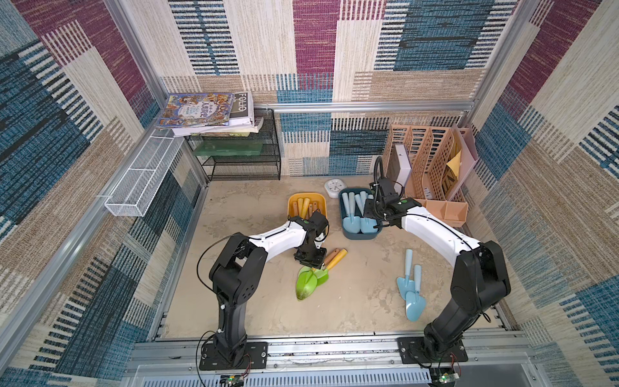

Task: Sort the small shovels by color and place them into the storage box
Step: Pick up the shovel from the center of the board.

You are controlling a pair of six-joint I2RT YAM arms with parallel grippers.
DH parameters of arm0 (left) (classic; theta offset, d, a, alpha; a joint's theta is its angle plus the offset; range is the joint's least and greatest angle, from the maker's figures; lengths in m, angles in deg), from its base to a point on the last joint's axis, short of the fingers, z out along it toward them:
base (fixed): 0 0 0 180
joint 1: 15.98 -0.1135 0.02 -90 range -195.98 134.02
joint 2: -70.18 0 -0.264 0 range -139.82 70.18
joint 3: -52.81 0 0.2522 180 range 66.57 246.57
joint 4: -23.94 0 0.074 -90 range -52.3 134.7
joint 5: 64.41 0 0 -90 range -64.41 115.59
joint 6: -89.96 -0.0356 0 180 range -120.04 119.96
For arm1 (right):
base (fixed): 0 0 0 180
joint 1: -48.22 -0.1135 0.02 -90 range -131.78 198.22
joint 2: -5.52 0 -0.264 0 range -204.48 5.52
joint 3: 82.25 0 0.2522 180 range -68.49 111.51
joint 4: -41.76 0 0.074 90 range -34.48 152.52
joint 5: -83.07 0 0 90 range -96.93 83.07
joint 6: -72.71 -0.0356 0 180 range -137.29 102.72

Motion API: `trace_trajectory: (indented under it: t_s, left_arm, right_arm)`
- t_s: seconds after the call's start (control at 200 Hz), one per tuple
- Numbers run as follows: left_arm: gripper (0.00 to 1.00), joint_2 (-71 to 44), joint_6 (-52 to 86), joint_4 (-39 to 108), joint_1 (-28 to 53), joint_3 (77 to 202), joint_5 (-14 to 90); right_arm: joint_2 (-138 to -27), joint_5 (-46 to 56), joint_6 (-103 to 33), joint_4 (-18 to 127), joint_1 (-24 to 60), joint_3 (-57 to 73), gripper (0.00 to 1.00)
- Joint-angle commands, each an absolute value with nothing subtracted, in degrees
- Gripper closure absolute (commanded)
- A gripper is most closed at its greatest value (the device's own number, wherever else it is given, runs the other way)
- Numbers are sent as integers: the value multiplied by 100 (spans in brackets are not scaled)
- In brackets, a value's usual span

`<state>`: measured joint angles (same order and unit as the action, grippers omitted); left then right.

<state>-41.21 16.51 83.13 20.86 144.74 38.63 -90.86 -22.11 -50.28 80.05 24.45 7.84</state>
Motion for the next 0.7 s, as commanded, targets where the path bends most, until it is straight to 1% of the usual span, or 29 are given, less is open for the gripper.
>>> trace_trajectory:
  t_s: [0.0, 0.025, 0.135, 0.275, 0.546, 0.631, 0.696]
  left_arm:
    - [76, -4145, 1634, 8444, 2107, 14439, 3794]
    - [78, -4149, 1627, 8440, 2111, 14442, 3798]
    - [100, -4094, 1579, 8513, 2142, 14502, 3805]
    - [100, -3941, 1422, 8761, 2220, 14722, 3930]
    - [100, -3744, 1102, 9462, 2375, 15667, 4766]
    - [100, -3725, 1173, 9570, 2366, 16100, 4730]
    - [100, -3729, 1232, 9612, 2344, 16513, 4447]
  right_arm:
    - [-8944, -2302, -5138, 7861, 2457, 648, 53]
    - [-8912, -2317, -5152, 7849, 2458, 609, 53]
    - [-8776, -2363, -5189, 7829, 2499, 453, 53]
    - [-8659, -2420, -5259, 7789, 2554, 265, 53]
    - [-8551, -2636, -5456, 7844, 2633, 85, 53]
    - [-8535, -2661, -5449, 7846, 2642, 51, 53]
    - [-8510, -2667, -5423, 7819, 2655, 19, 53]
